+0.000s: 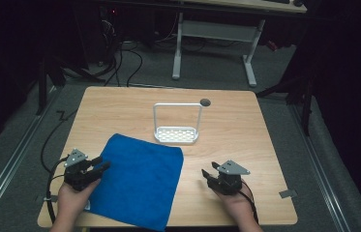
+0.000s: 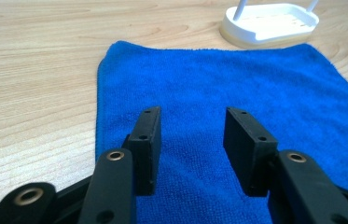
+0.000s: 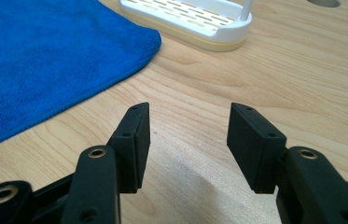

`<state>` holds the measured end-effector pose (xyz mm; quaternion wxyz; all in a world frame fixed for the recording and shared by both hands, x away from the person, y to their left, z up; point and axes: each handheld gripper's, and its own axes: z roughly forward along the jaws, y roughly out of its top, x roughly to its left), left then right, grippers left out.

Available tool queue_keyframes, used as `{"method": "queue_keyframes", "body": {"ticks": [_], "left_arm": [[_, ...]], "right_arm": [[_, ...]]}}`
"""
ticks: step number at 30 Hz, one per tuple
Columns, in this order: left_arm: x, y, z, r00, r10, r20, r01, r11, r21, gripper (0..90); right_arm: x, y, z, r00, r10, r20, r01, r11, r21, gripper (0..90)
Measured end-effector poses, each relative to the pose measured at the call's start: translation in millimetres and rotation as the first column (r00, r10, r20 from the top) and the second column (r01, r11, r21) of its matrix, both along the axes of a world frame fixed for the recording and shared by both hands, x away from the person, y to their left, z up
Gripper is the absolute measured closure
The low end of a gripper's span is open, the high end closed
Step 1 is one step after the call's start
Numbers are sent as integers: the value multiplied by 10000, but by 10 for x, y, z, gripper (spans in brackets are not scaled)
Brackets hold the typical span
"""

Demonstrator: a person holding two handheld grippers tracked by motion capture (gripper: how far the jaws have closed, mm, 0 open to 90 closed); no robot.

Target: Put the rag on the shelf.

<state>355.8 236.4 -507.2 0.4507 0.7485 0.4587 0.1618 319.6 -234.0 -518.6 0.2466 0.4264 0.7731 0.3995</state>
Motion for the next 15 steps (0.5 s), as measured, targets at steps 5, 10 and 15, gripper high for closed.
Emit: {"method": "queue_keyframes", "body": {"ticks": [5,10,15], "left_arm": [[1,7,-18,9999,13,167,-18,9995,309,555],[-4,39,-20,9997,93,221,-101,9992,377,537],[1,41,-29,9995,153,283,-167,9985,513,507]], "right_arm": [[12,-37,36,9998,-189,-22,189,9990,412,508],[23,-58,49,9993,-370,-40,372,9978,549,502],[29,-52,45,9998,-185,21,184,9992,355,532]]}}
